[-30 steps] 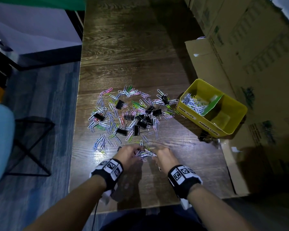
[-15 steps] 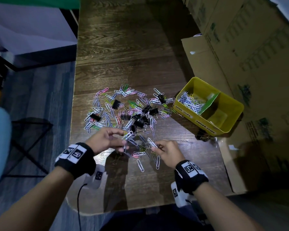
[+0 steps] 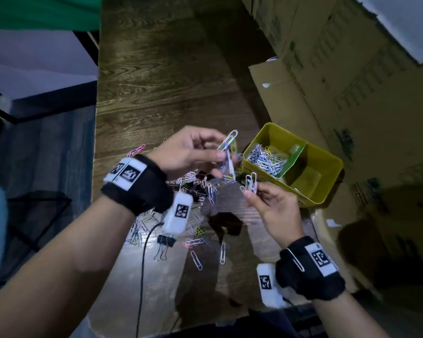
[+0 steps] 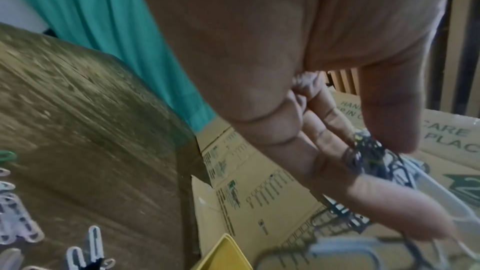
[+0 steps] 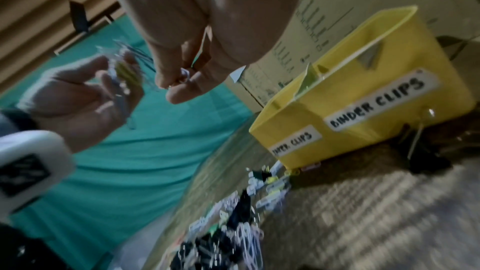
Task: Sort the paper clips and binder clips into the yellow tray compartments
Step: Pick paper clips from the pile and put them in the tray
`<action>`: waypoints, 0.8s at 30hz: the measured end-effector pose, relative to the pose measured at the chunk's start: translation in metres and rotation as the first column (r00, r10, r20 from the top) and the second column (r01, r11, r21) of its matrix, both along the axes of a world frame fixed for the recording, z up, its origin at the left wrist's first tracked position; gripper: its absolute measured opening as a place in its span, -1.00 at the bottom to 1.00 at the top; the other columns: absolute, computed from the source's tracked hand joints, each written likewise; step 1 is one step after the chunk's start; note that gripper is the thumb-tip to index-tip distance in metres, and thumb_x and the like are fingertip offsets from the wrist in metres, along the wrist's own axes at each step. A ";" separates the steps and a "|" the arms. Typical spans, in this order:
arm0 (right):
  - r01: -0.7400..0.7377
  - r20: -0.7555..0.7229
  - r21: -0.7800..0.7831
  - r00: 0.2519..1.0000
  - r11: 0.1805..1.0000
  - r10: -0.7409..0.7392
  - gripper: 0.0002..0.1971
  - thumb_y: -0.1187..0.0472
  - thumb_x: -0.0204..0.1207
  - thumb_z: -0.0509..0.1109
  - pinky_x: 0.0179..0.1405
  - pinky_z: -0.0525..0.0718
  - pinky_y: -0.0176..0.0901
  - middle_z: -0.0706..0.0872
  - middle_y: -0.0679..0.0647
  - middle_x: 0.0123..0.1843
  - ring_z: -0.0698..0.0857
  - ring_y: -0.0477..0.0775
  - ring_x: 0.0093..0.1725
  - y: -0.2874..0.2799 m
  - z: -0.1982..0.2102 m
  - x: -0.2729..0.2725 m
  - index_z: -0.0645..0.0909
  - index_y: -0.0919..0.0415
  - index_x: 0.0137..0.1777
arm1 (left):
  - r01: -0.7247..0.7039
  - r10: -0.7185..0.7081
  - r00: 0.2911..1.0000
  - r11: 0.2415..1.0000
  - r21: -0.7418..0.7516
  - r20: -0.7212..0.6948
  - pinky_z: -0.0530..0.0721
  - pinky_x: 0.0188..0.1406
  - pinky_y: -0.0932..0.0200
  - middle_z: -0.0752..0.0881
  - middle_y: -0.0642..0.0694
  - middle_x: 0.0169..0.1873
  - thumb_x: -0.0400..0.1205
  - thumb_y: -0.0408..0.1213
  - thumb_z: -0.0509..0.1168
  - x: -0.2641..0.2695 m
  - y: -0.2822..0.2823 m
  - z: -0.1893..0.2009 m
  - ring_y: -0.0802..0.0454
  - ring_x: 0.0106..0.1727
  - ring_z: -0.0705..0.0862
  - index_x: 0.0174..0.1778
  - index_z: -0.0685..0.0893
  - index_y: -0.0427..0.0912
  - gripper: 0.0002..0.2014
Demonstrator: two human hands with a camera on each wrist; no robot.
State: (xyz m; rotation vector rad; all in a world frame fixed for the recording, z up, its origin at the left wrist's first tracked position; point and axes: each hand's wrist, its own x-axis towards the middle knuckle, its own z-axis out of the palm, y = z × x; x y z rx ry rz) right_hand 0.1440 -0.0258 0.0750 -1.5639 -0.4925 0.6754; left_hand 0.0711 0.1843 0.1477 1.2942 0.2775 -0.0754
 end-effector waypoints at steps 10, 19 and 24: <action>0.164 0.129 0.036 0.977 0.986 -0.168 -0.84 0.36 0.45 0.50 -0.13 0.72 -0.23 0.80 0.17 -0.12 0.76 -0.03 -0.23 0.004 0.020 0.077 0.75 0.10 -0.05 | 0.038 0.082 0.944 0.935 0.354 -0.319 0.73 -0.36 0.09 0.69 -0.28 -0.35 0.51 -0.52 0.32 0.140 -0.036 -0.071 -0.09 -0.45 0.66 -0.14 0.71 -0.34 -0.91; 0.113 0.357 -0.656 0.918 0.746 0.175 -0.74 0.16 0.50 0.47 0.23 0.64 -0.06 0.67 0.15 0.14 0.71 0.12 0.00 0.054 -0.001 0.141 0.68 0.22 0.15 | 0.035 0.159 0.946 0.815 0.578 -0.283 0.77 -0.14 -0.07 0.77 -0.12 -0.28 0.59 -0.36 0.30 0.124 -0.028 -0.091 -0.05 -0.29 0.73 -0.13 0.74 0.00 -0.84; -0.016 0.269 -0.887 0.794 0.461 0.546 -0.80 0.31 0.52 0.41 0.11 0.70 0.05 0.63 0.27 0.20 0.70 0.28 0.05 0.084 -0.007 0.145 0.66 0.32 0.12 | 0.109 0.140 0.929 0.782 0.614 -0.342 0.65 -0.37 0.16 0.74 -0.02 -0.38 0.61 -0.31 0.31 0.059 0.002 -0.089 0.11 -0.46 0.67 -0.13 0.70 -0.06 -0.92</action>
